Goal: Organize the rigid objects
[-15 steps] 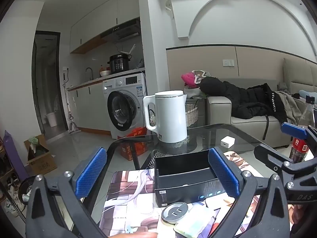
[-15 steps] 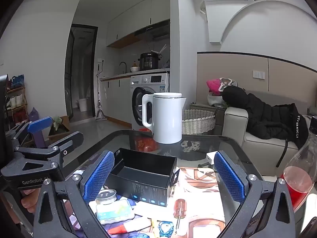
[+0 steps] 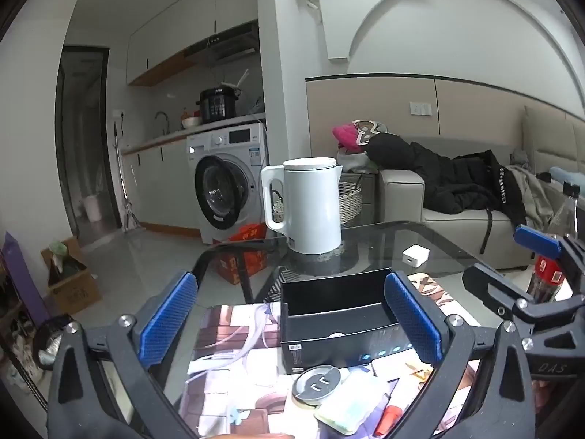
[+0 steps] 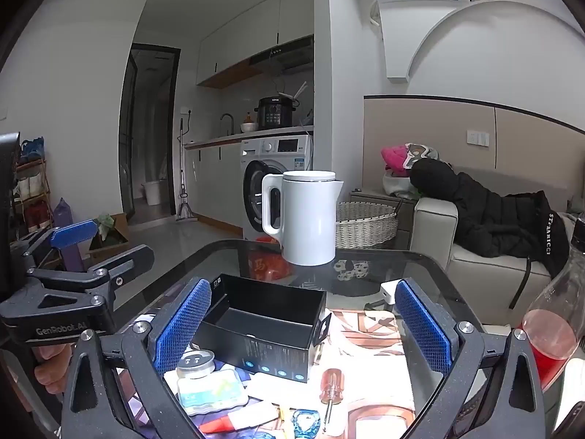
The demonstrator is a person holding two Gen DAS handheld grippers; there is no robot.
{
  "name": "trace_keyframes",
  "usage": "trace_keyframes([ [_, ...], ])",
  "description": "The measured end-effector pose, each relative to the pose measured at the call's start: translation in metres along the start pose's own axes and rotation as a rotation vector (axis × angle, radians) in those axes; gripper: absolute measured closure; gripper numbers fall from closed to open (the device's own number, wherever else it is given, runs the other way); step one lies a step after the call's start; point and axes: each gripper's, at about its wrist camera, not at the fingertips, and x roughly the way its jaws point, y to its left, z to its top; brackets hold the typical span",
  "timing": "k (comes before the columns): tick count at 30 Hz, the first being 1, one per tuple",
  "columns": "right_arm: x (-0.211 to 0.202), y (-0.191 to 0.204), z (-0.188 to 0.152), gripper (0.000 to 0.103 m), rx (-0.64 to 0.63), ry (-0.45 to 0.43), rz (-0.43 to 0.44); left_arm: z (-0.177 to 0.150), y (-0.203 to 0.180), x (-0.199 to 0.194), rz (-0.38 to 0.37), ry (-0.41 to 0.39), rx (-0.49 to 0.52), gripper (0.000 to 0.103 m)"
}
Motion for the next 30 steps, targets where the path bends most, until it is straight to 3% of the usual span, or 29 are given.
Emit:
trace_keyframes([
  [2,0.001,0.001,-0.005,0.000,0.005,0.004,0.010,0.000,-0.004,0.000,0.031,0.023,0.024,0.000],
  [5,-0.001,-0.004,0.001,0.000,0.036,0.017,0.015,0.010,-0.004,0.001,0.053,0.158,0.017,0.000],
  [6,0.002,-0.006,-0.001,0.000,0.038,0.016,0.014,0.012,-0.002,-0.003,0.061,0.162,0.018,0.000],
  [8,0.002,-0.005,0.004,0.000,0.045,0.007,0.005,0.010,0.001,-0.012,0.070,0.119,0.038,0.000],
  [12,-0.001,-0.006,0.011,0.000,0.073,0.005,0.003,0.007,0.014,-0.010,0.031,0.147,-0.013,0.000],
  [18,-0.007,0.000,0.015,0.000,0.057,0.006,-0.042,0.014,0.022,-0.010,0.017,0.070,0.004,0.000],
  [24,0.002,-0.004,0.027,0.000,0.090,0.126,-0.062,0.019,0.021,-0.011,-0.029,0.065,-0.001,0.000],
  [28,-0.005,-0.008,0.030,0.000,0.079,0.061,-0.080,0.023,0.018,-0.010,-0.026,0.046,-0.012,0.000],
  [30,-0.010,-0.011,0.035,0.000,0.088,0.054,-0.047,0.026,0.015,-0.008,-0.031,0.045,-0.025,0.000],
])
